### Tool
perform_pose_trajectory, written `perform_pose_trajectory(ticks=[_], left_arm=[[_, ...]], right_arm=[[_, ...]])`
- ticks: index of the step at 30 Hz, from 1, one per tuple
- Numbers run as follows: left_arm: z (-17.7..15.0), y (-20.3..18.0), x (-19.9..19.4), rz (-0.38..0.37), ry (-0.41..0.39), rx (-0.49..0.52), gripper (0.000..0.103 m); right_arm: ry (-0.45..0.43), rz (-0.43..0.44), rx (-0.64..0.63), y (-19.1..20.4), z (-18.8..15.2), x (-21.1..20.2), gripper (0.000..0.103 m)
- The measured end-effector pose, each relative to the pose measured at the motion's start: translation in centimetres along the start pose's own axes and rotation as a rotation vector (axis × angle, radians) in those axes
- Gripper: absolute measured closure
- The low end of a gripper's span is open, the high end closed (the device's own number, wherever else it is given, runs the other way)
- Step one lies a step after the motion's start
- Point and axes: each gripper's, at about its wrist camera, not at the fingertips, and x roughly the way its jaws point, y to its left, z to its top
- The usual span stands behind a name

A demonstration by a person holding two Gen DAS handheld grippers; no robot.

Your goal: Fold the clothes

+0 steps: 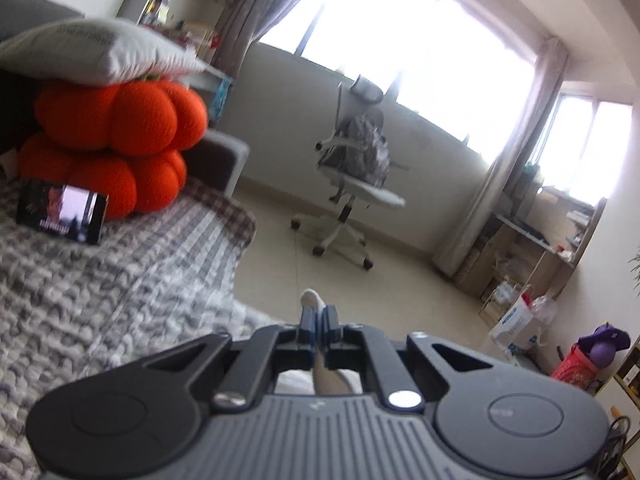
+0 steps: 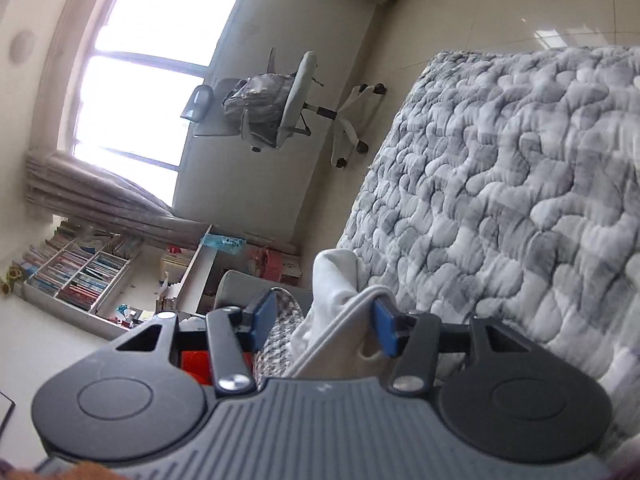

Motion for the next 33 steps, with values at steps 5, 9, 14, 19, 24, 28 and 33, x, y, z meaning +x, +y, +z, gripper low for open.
perform_pose_trajectory(ticks=[5, 9, 14, 19, 24, 28, 33], left_arm=[[-0.9, 0.6, 1.3, 0.027, 0.049, 0.021, 0.100], [-0.8, 1.1, 1.5, 0.035, 0.047, 0.035, 0.100], [0.1, 0.8, 2.2, 0.009, 0.053, 0.011, 0.100], [1.1, -0.8, 1.3, -0.025, 0.016, 0.049, 0.100], [1.5, 0.1, 0.9, 0.001, -0.002, 0.071, 0.100], [1.3, 0.6, 1.3, 0.010, 0.006, 0.093, 0.100], [0.9, 1.2, 1.5, 0.024, 0.011, 0.099, 0.100]], right_arm=[[-0.034, -0.045, -0.046, 0.6, -0.1, -0.1, 0.048], [-0.019, -0.001, 0.021, 0.1, 0.0, 0.0, 0.048], [0.014, 0.062, 0.155, -1.6, 1.2, -0.6, 0.048], [0.007, -0.025, 0.033, 0.0, 1.7, -1.7, 0.047], [0.000, -0.132, -0.171, 1.6, 1.5, -2.6, 0.045], [-0.030, -0.182, -0.550, 5.6, -0.5, -2.7, 0.045], [0.105, -0.247, -1.024, 9.4, -3.7, 2.0, 0.045]])
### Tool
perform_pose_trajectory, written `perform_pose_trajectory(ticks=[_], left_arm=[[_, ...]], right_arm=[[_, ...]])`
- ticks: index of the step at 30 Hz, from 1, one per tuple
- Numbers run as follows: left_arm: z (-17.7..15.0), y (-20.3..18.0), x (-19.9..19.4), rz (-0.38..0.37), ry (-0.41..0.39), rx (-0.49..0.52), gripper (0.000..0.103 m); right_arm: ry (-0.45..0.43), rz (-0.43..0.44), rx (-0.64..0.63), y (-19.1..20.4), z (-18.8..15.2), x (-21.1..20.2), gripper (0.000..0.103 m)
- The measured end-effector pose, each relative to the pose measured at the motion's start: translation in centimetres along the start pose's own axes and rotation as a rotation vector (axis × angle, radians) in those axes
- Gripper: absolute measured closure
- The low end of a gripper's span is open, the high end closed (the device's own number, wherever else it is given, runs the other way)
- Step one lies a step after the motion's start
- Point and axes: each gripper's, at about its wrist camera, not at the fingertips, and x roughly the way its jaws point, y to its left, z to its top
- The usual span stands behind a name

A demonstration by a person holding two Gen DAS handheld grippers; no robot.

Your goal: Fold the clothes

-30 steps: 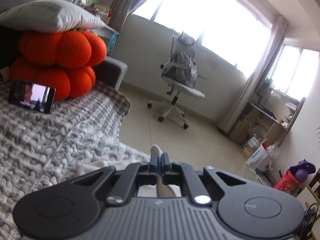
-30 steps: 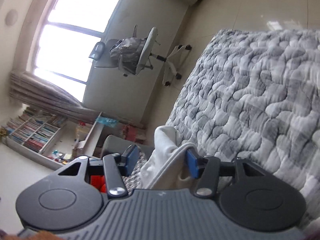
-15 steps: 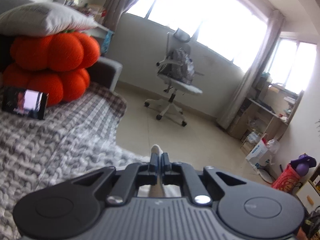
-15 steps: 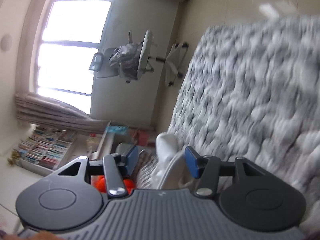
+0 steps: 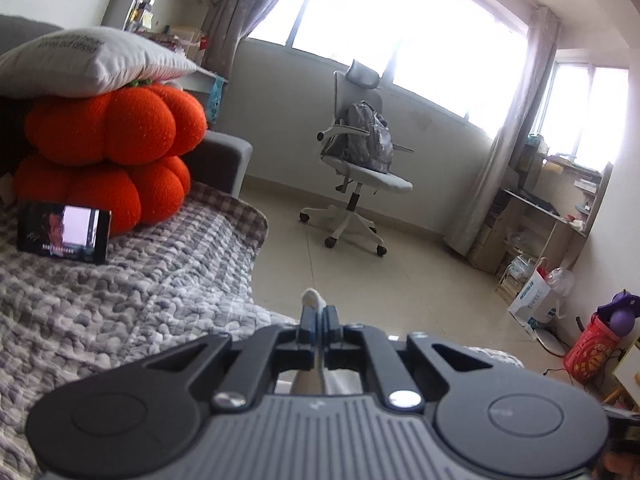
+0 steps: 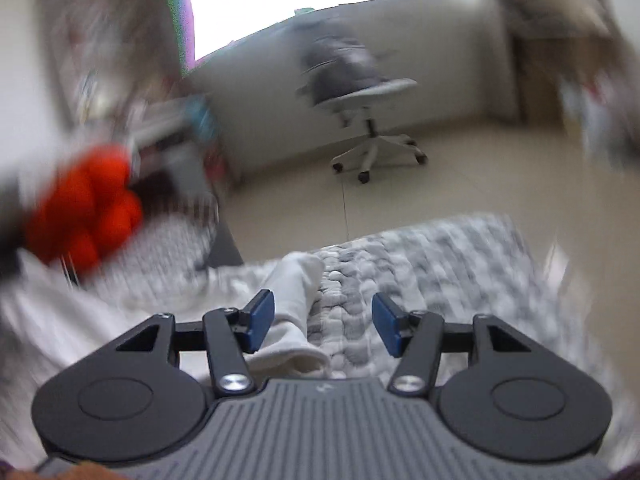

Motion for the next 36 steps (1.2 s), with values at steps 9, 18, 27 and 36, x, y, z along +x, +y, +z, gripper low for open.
perform_pose_trajectory(ticks=[9, 18, 27, 36], left_arm=[[-0.2, 0.4, -0.2, 0.011, -0.010, 0.013, 0.100], [-2.3, 3.1, 1.5, 0.094, 0.055, 0.018, 0.100], [-4.2, 4.9, 2.4, 0.143, 0.079, 0.040, 0.100], [-4.5, 5.5, 2.8, 0.160, 0.061, 0.039, 0.100]], right_arm=[[0.085, 0.043, -0.268, 2.1, 0.0, 3.4, 0.090], [0.066, 0.024, -0.380, 1.3, -1.7, 3.7, 0.064], [0.084, 0.112, -0.317, -0.9, -2.7, 3.0, 0.065], [0.074, 0.210, -0.083, -2.4, -1.0, 2.4, 0.067]])
